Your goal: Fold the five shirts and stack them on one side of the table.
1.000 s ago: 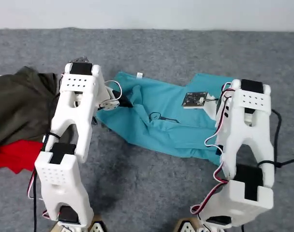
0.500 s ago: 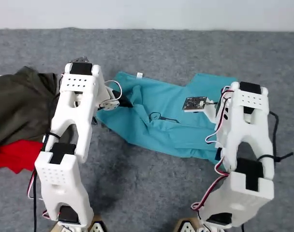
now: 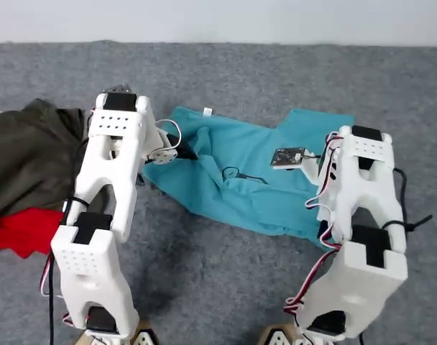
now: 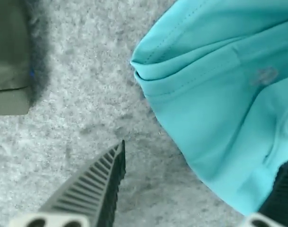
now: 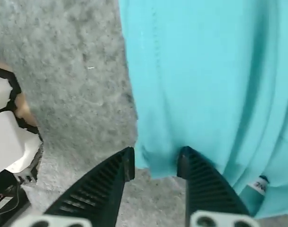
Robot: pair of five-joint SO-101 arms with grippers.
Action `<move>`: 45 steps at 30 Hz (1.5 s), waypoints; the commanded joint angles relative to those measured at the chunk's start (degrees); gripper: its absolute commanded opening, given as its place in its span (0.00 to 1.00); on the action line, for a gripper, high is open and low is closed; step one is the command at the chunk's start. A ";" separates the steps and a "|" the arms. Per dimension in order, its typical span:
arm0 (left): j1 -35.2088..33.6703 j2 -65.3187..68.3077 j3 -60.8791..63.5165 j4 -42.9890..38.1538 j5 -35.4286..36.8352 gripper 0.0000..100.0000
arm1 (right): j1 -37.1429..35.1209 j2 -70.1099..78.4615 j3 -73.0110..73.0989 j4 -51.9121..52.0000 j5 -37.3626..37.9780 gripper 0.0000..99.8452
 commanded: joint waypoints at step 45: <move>7.21 25.05 -34.07 1.93 -4.31 0.44 | 2.68 1.27 -0.70 -6.64 0.53 0.01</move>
